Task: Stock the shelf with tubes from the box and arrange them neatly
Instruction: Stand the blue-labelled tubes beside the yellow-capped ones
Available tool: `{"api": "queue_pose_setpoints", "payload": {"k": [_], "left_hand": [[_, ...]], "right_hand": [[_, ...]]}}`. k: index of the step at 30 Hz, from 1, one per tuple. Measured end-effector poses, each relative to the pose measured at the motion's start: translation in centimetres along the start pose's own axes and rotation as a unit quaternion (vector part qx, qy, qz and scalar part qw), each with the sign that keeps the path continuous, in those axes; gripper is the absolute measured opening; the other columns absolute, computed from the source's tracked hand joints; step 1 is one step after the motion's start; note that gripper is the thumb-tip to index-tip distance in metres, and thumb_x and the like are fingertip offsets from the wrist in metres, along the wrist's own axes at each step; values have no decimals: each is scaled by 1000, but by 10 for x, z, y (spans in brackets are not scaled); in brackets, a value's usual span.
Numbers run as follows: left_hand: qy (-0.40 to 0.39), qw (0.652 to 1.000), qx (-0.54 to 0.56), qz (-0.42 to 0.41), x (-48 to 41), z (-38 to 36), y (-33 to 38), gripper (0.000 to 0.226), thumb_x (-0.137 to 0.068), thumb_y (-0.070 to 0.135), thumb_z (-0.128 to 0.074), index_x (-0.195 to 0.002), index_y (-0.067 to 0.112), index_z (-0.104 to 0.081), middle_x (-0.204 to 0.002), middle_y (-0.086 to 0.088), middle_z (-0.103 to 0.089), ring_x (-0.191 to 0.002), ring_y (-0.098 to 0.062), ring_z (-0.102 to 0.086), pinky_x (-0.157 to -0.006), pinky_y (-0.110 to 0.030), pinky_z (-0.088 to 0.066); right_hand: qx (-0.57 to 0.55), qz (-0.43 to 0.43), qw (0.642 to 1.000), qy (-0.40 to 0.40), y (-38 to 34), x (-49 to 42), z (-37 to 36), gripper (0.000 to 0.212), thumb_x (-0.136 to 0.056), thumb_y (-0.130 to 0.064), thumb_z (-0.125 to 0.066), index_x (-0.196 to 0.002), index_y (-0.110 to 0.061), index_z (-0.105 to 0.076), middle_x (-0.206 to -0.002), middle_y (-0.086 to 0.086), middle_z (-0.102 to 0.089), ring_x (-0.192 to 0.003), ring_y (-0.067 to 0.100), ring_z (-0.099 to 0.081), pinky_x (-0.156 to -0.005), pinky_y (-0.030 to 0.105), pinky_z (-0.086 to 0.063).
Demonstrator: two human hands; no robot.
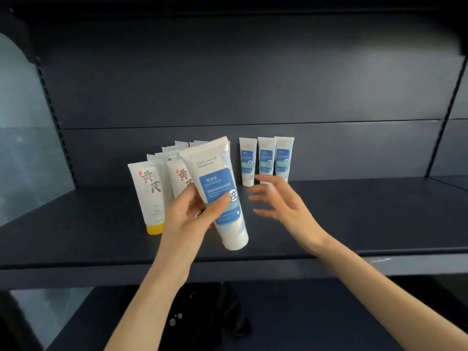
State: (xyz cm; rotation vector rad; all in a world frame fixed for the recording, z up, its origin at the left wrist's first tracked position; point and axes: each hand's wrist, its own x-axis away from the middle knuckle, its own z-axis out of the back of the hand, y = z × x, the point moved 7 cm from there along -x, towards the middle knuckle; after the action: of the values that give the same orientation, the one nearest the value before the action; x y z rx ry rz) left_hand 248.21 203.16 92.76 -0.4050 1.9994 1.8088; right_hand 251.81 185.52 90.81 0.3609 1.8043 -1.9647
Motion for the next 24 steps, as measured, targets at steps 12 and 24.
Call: {"api": "queue_pose_setpoints", "payload": {"k": [12, 24], "left_hand": [[-65, 997, -22, -23, 5, -15, -7, 33, -71, 36, -69, -103, 30, -66, -101, 13, -72, -98, -7, -66, -85, -26, -54], [1, 955, -289, -67, -1, 26, -12, 47, -79, 64, -40, -120, 43, -47, -122, 27, -47, -114, 12, -42, -84, -2, -37]], "right_hand": [[44, 2, 998, -39, -16, 46, -38, 39, -82, -21, -68, -117, -10, -57, -117, 5, -67, -110, 20, -64, -98, 37, -49], [-16, -60, 995, -74, 13, -22, -20, 48, -83, -21, -70, -126, -13, -51, -122, 4, -65, -111, 21, -63, -89, 38, -55]]}}
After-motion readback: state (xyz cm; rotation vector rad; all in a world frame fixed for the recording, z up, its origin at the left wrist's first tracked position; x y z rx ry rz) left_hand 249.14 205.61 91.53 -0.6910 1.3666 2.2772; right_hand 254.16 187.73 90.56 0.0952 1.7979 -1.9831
